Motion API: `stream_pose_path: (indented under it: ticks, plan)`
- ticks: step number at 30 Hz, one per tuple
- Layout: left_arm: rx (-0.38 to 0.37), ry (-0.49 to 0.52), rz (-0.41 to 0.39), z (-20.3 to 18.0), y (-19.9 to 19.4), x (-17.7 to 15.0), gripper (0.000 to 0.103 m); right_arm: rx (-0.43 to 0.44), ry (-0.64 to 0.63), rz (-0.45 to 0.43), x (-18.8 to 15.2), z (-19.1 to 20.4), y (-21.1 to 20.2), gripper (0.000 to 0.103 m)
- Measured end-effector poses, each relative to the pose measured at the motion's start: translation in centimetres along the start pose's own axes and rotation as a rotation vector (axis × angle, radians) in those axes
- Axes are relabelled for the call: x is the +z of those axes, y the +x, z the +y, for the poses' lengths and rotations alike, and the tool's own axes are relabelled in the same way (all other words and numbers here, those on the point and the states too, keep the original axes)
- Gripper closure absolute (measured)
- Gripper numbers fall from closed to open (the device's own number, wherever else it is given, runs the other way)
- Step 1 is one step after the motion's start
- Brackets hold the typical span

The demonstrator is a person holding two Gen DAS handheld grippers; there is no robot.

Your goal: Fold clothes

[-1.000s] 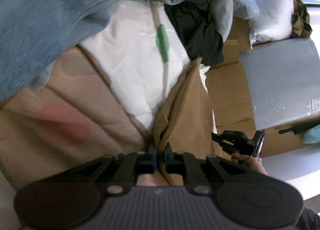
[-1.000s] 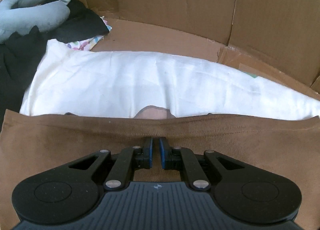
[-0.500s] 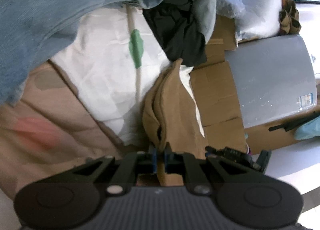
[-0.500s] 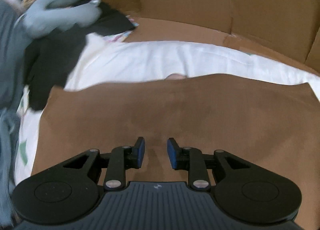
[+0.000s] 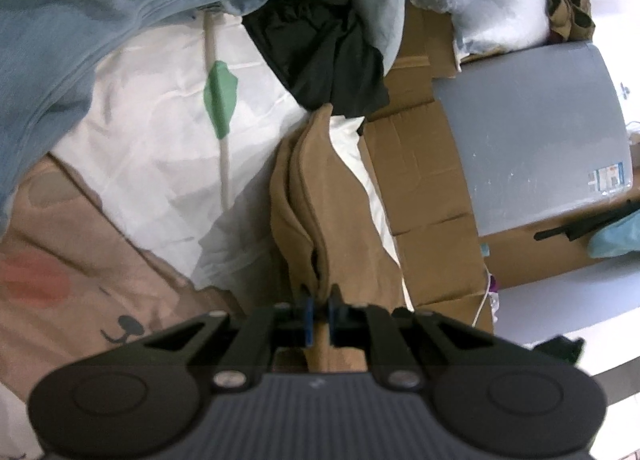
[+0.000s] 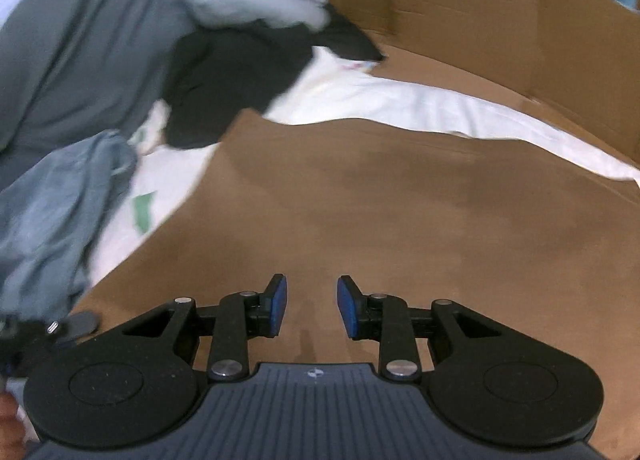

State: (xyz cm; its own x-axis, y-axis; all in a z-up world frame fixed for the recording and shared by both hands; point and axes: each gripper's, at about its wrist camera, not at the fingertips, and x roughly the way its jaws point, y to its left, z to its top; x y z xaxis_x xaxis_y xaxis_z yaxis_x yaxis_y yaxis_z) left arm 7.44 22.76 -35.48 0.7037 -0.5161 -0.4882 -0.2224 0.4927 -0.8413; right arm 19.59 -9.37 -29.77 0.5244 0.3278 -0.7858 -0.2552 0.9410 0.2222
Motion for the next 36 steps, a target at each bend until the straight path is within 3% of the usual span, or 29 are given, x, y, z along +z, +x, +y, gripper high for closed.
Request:
stream_pose_path:
  ticks: [2,4,6,13,19,32,35,36]
  plan:
    - [-0.007,0.004,0.000,-0.3,0.0,0.0,0.096,0.022,-0.059,0.002,-0.3,1.9,-0.4,0.067]
    - [-0.017,0.005,0.008,-0.5,0.1,0.0,0.096,0.039,-0.122,0.006,-0.7,3.6,-0.8,0.056]
    - [-0.021,-0.001,0.016,-0.7,0.2,0.1,0.096,0.056,-0.195,0.011,-1.3,5.3,-1.0,0.053]
    - [-0.063,-0.014,0.045,-1.1,0.5,0.6,0.096,0.128,-0.380,0.011,-2.5,9.7,-1.5,0.052]
    - [-0.080,0.003,0.048,-1.9,0.4,1.0,0.096,0.120,-0.461,-0.014,-3.0,12.7,-1.3,0.046]
    - [-0.095,0.024,0.083,-1.7,0.0,1.2,0.096,-0.029,-0.519,-0.092,-3.7,15.7,1.5,0.047]
    - [-0.108,0.000,0.090,-1.5,0.0,1.5,0.096,-0.051,-0.532,-0.096,-3.9,16.2,2.3,0.056]
    - [-0.115,-0.008,0.094,-1.5,0.0,1.5,0.096,-0.063,-0.539,-0.097,-3.9,16.4,2.5,0.065]
